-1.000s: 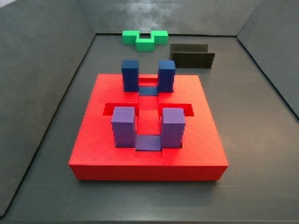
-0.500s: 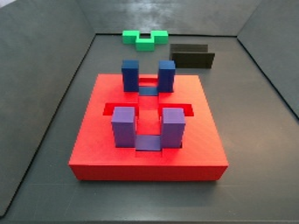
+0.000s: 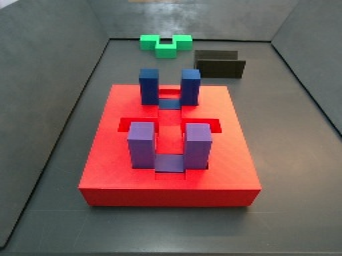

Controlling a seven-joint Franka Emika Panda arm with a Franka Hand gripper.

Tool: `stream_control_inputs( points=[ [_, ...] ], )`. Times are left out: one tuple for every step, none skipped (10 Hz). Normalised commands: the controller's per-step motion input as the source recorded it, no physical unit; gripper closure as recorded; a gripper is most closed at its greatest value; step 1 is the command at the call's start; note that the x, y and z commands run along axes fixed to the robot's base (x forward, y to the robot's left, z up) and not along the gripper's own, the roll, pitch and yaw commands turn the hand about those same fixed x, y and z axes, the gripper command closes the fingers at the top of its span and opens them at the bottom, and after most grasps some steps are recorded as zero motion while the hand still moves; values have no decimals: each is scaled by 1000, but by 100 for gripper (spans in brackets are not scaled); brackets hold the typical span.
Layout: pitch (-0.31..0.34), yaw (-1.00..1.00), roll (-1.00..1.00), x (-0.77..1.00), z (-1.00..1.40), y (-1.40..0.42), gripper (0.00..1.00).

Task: Pick up the yellow object. Move up. Move to above the board. Insert the yellow object.
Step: Insert the yellow object.

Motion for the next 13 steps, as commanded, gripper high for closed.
stream_control_inputs(
  points=[
    [-240,0,-74,0,-546,-51,100],
    [-207,0,-29,0,-554,-26,100],
    [-159,14,0,0,-549,-17,100],
    [-57,137,104,0,-497,-74,100],
    [0,183,234,0,-354,-191,100],
    [129,46,387,189,-154,-329,100],
    [190,0,404,263,-109,-343,100],
    [203,0,436,243,-114,-351,100],
    [253,0,471,231,-74,-306,100],
    [231,-23,381,169,-117,-231,100],
    [139,-143,193,137,-229,-200,100],
    [74,-223,0,46,-326,-54,100],
    [86,-271,-46,63,-320,0,100]
  ],
)
